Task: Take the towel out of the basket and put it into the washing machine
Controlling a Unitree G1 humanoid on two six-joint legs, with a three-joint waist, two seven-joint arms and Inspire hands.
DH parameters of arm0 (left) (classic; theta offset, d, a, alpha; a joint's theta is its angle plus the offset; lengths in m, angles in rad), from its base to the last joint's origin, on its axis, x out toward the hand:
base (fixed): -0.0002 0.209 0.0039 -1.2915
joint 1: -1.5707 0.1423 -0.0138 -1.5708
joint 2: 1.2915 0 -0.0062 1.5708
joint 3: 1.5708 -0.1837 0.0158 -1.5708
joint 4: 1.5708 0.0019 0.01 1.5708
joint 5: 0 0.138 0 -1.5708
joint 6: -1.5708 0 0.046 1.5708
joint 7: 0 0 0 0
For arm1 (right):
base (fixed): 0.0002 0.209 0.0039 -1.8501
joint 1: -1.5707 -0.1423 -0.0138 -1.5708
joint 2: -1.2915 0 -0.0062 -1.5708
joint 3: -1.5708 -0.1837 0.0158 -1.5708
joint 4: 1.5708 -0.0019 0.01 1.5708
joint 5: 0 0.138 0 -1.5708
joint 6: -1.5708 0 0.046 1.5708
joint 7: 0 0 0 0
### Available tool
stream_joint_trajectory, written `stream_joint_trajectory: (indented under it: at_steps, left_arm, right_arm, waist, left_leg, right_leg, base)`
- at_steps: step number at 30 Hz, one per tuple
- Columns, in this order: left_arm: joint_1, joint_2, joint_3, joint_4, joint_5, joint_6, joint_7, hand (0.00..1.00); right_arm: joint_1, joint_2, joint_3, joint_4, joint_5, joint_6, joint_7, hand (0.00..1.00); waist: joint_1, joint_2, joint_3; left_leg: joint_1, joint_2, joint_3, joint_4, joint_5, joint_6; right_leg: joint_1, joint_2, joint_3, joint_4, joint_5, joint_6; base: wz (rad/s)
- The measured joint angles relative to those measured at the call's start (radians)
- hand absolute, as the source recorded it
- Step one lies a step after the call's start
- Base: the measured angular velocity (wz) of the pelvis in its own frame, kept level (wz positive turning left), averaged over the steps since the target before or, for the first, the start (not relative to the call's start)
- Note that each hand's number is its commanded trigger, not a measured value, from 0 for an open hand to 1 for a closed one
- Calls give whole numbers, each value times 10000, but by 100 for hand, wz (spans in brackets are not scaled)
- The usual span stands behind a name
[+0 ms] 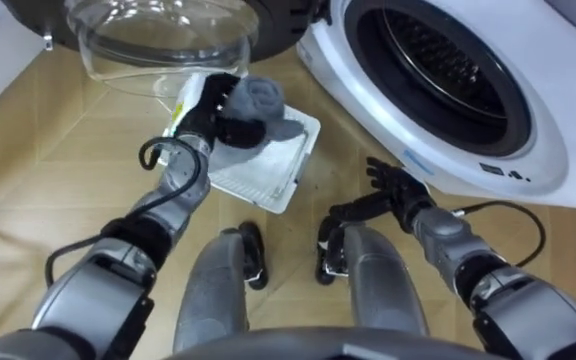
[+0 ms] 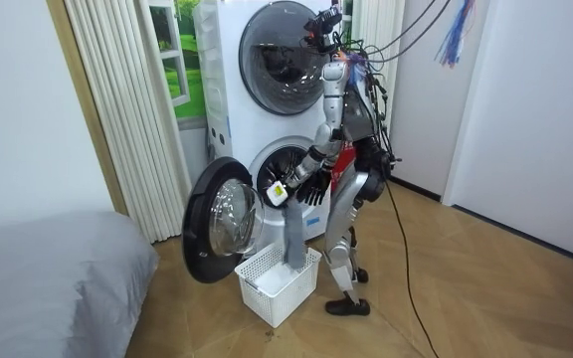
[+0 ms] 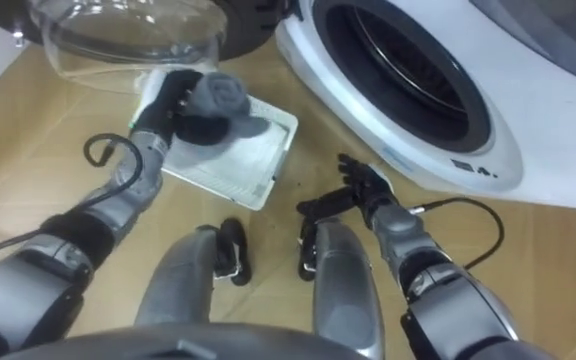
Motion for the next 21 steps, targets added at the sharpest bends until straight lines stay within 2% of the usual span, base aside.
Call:
stream_joint_trajectory:
  at_steps: [1,3,4,6,10,13,15,18,21]
  left_arm:
    - [63,4,-113,-23,-436,1,-285,100]
    - [256,1,-464,-23,-1952,101,-1484,100]
    - [313,12,-555,-22,-2278,131,-1755,100]
    - [481,36,-795,-22,-3462,385,-2769,100]
    - [667,99,-1025,-152,-4400,616,-3895,100]
    - [719,326,-1022,-509,-4861,813,-4675,100]
    - [732,354,-1020,-625,-5161,944,-5205,100]
    - [738,332,-1018,-723,-5383,1184,-5672,100]
    - [789,295,-987,-1169,-5812,1364,-5876,100]
  right_arm:
    - [5,13,1,1,-80,46,27,0]
    - [30,8,-21,10,-149,204,147,0]
    - [33,10,-28,-2,-173,244,163,0]
    - [64,13,-113,-13,-234,304,269,0]
    - [134,8,-213,-41,-360,351,520,0]
    - [132,7,-310,-50,-395,426,793,0]
    - [176,-6,-295,-34,-477,489,944,0]
    - [342,-5,-279,-44,-515,509,1020,0]
    - [503,10,-288,-36,-653,621,1013,0]
  waist:
    - [5,-19,-25]
    - [40,-102,-82]
    - [45,-117,-97]
    - [33,-112,-124]
    - [40,-94,-136]
    - [68,-37,-172]
    - [85,145,-288]
    - [177,244,-353]
    - [236,272,-368]
  left_leg:
    - [15,-1,-37,-17,32,-7]
    - [194,8,-90,-55,38,-3]
    - [252,-2,-95,-108,41,3]
    - [435,-33,-101,-255,92,84]
    - [560,-35,-121,-321,133,147]
    - [562,-48,-103,-322,153,183]
    - [656,-52,-74,-385,170,213]
    - [979,-86,-25,-682,200,229]
    - [1041,-66,-23,-756,241,210]
  right_leg:
    - [51,12,-24,-69,35,5]
    - [281,59,-37,-250,124,47]
    - [328,60,-29,-299,150,64]
    - [538,3,-73,-444,207,118]
    - [742,2,-117,-617,298,173]
    - [756,-15,-115,-639,349,207]
    - [889,-2,-133,-761,402,238]
    - [1127,-4,-65,-873,439,257]
    - [1193,32,-61,-966,464,239]
  base:
    - [5]
    - [0]
    - [-3]
    - [2]
    - [4]
    - [0]
    - [0]
    - [-3]
    - [0]
